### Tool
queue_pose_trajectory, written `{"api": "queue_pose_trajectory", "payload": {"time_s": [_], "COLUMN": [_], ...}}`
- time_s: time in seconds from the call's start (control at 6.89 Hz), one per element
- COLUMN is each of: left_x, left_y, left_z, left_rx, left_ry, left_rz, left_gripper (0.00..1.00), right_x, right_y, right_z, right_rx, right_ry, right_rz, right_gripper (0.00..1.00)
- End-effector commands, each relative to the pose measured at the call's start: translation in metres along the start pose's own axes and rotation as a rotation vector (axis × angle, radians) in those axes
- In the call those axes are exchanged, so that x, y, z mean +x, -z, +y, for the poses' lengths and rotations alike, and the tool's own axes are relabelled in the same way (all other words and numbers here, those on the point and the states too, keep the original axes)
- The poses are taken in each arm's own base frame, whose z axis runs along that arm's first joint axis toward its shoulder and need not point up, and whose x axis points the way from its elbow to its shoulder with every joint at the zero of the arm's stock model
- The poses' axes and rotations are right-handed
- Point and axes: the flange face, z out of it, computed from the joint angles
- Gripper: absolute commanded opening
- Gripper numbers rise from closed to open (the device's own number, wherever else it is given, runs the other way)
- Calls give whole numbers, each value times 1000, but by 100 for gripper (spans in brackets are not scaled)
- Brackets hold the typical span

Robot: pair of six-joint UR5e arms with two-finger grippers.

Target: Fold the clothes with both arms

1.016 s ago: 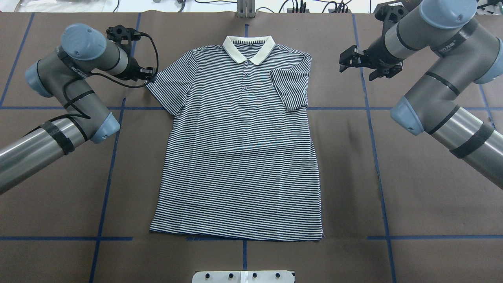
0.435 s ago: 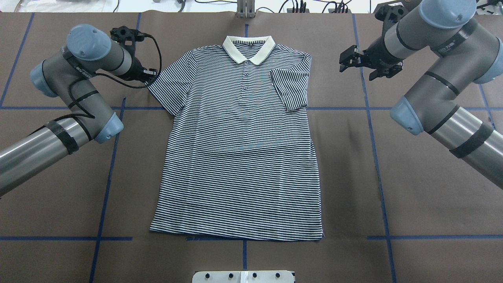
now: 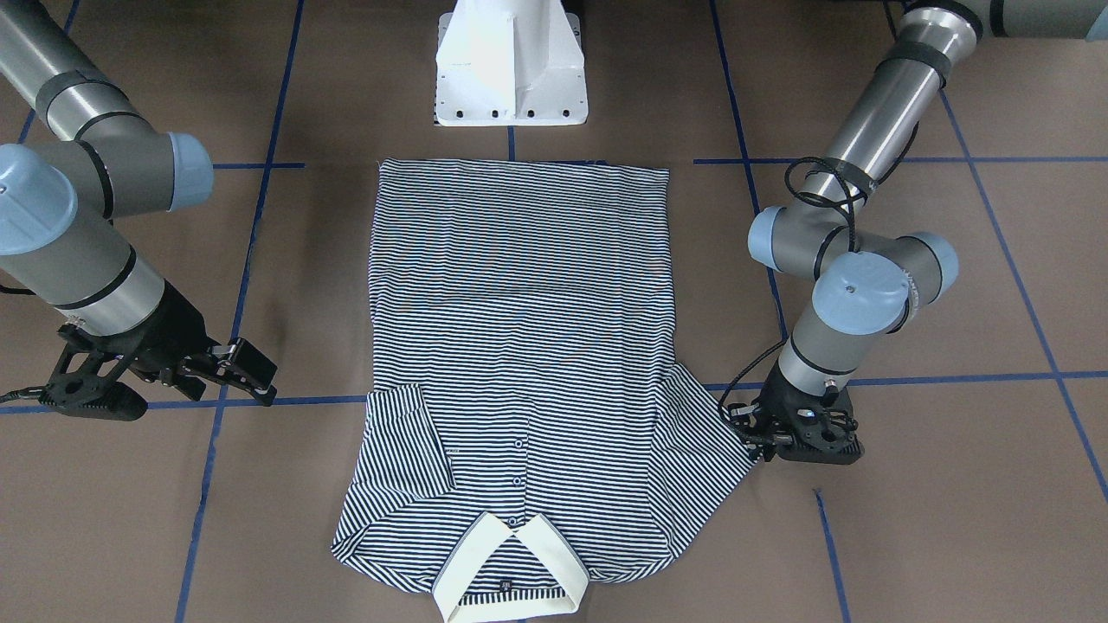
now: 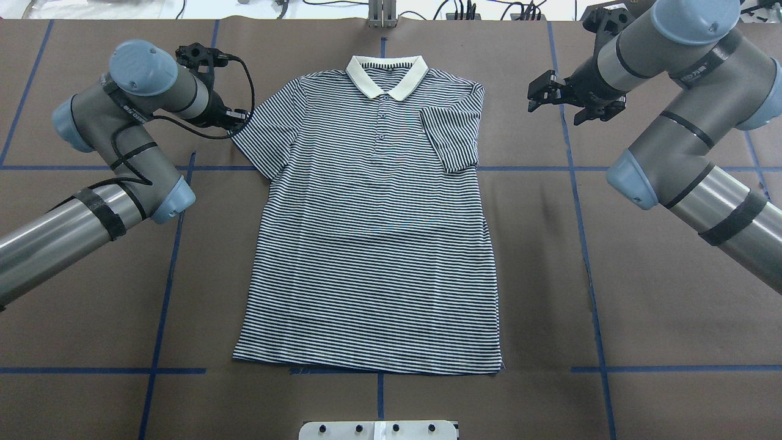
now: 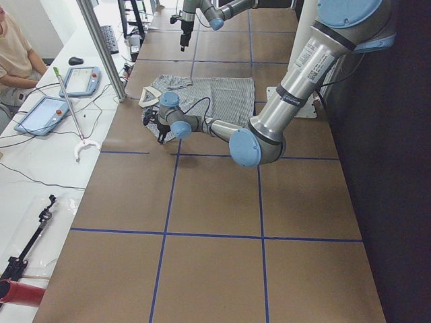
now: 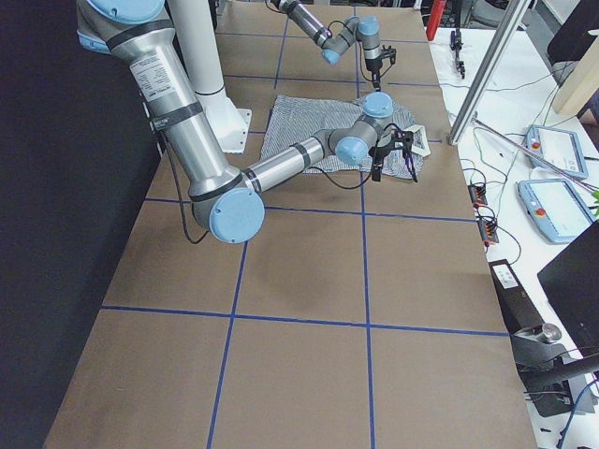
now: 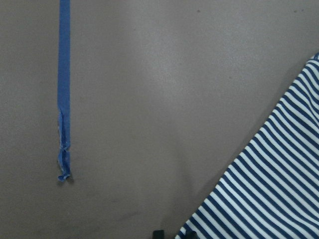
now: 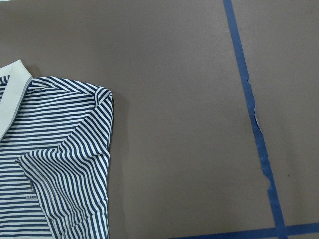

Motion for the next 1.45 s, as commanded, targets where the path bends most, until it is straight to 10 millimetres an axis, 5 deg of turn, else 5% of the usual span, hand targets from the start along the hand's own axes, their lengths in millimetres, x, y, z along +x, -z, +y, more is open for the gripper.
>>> {"api": "queue_pose_trajectory", "payload": {"time_s": [0.0,0.15,0.44,0.58,1.02,1.31], "left_x": [11,34,131,176,215,212], "left_y": [6,25,78,54,26,19], "left_z": [-5,-11,-40,-13,-31,-32], "left_rx": [8,3,-37,-74,-14,9], "left_ry": [-6,-14,98,109,125,123], "left_rz": [15,59,89,87,1,6], "left_gripper": [0,0,0,0,0,0], "right_x": [0,-1,0,3,6,6], "right_y": [0,0,-3,-9,-18,-20], "right_z": [0,0,0,1,-1,-1], "right_rx": [0,0,-3,-9,-4,-3], "right_ry": [-1,0,-4,-6,-13,-14], "right_rz": [1,0,4,12,31,35], "right_gripper": [100,100,100,100,100,100]}}
